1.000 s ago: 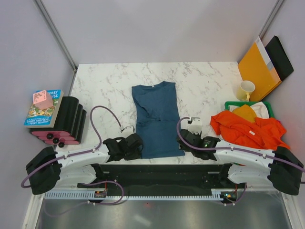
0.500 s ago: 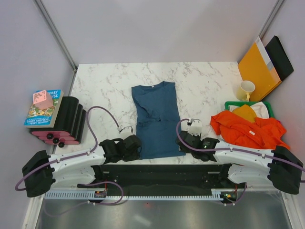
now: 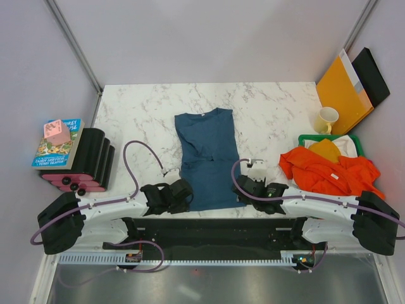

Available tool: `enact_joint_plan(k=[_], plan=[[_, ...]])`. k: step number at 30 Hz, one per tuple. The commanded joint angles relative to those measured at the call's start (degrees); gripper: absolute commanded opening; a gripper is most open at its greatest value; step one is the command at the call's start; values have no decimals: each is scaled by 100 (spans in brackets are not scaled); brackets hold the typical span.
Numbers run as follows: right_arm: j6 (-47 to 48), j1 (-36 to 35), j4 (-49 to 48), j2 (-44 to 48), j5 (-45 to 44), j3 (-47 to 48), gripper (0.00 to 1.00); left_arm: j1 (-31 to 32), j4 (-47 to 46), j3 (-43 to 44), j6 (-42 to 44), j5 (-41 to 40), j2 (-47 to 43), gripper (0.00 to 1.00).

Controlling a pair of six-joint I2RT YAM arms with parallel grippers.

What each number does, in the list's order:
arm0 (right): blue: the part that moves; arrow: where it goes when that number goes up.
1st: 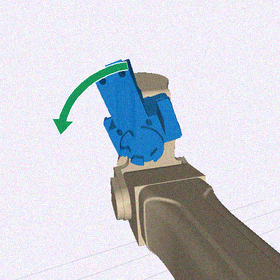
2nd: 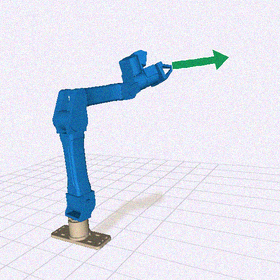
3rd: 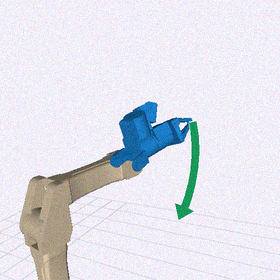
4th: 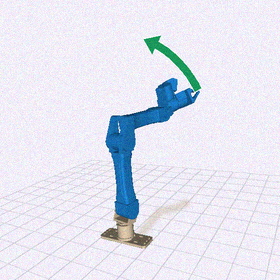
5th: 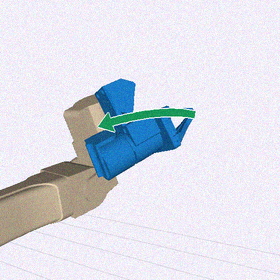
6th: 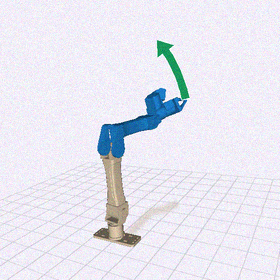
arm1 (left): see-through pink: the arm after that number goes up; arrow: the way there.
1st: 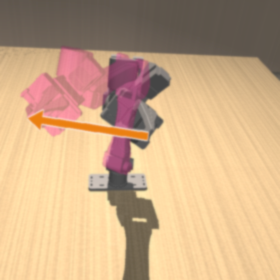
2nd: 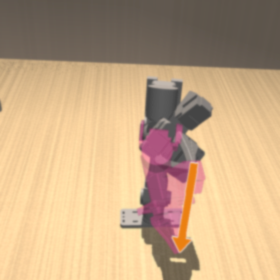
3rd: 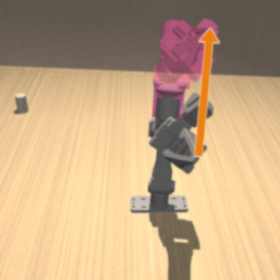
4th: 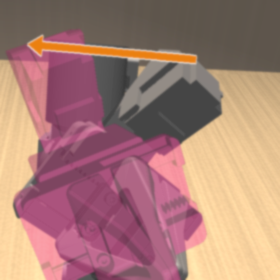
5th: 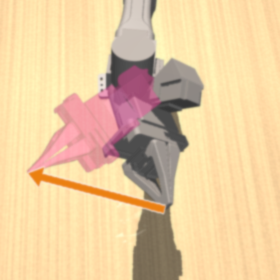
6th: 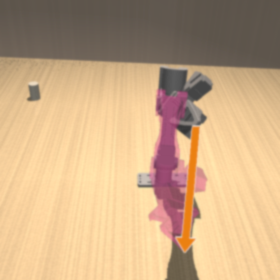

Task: Fold and stack the t-shirts
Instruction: Fold the tshirt

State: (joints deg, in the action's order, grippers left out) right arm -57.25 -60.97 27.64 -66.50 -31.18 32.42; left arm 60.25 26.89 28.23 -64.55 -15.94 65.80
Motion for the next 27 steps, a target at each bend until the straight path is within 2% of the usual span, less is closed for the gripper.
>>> enact_joint_plan(k=[1,7,16,19,20,23,25,27], plan=[[-154,-38,-74,-12,103,-52,59,40,-79,-195,-224,100,152,22],[-356,-64,-92,6,261,-298,59,48,-70,-265,-233,171,152,3],[-567,-257,-162,-152,490,-483,56,48,-70,-169,-163,188,302,2],[-655,-275,-250,-293,604,-562,44,48,-70,-160,-145,197,293,2],[-742,-275,-250,-337,630,-579,36,48,-70,-168,-145,197,293,2],[-866,-301,-259,-434,736,-650,22,48,-70,-195,-145,197,214,2],[-936,-336,-250,-434,797,-702,18,57,-44,-212,-154,197,179,2],[-1041,-398,-241,-390,833,-737,0,48,-27,-230,-154,197,100,2]])
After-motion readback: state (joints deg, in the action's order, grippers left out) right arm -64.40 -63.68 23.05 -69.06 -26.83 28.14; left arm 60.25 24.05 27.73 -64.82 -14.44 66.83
